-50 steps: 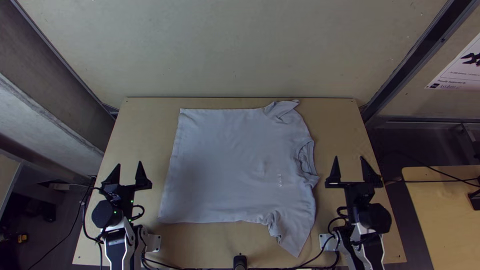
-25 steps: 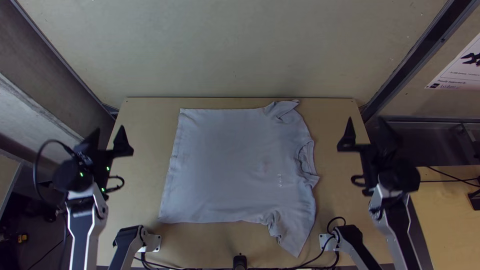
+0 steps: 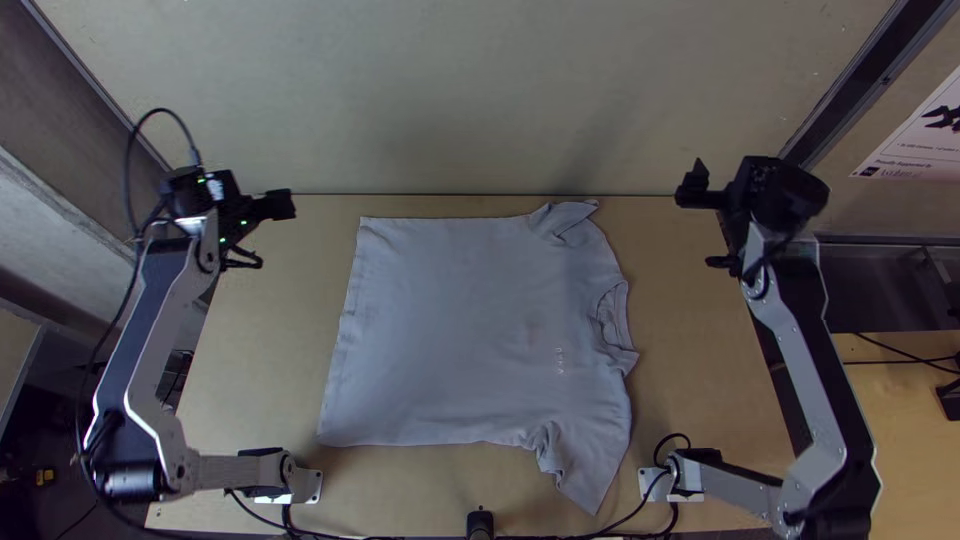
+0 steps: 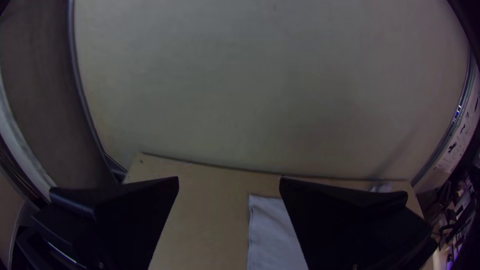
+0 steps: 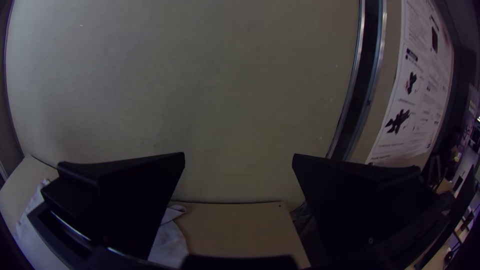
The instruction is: Fold the t-shirt
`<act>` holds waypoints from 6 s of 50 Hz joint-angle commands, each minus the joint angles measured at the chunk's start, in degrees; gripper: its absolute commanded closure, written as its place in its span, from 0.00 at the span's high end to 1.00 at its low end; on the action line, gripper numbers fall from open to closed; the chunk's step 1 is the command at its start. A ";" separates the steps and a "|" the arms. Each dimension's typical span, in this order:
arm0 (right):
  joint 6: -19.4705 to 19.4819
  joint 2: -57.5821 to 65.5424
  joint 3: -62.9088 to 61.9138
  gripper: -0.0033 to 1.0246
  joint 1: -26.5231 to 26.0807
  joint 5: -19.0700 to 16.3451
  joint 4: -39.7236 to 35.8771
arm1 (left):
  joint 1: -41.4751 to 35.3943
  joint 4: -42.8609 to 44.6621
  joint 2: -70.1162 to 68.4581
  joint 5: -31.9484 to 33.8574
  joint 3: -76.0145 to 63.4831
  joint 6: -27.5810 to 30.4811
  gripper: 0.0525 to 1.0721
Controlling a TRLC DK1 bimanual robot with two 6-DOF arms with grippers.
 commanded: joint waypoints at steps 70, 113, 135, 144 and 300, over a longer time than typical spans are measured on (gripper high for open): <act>20.40 35.47 26.27 0.96 -0.17 -12.51 -22.71 | -11.22 -20.07 53.94 -7.19 44.68 -1.66 0.73; 22.95 51.91 40.86 0.96 -1.23 -13.91 -32.38 | -12.89 -24.02 56.05 -9.74 46.97 -2.19 0.02; 22.68 64.30 53.96 0.84 2.02 -16.11 -42.92 | -12.36 -26.40 50.42 -9.74 46.09 -3.51 0.02; 22.51 66.59 54.57 0.84 3.61 -16.11 -43.01 | -12.36 -26.40 50.42 -9.74 46.18 -3.42 0.02; 17.24 23.08 4.39 0.03 9.67 -5.65 -47.32 | -9.29 -13.57 9.82 -5.26 -9.64 -2.63 0.02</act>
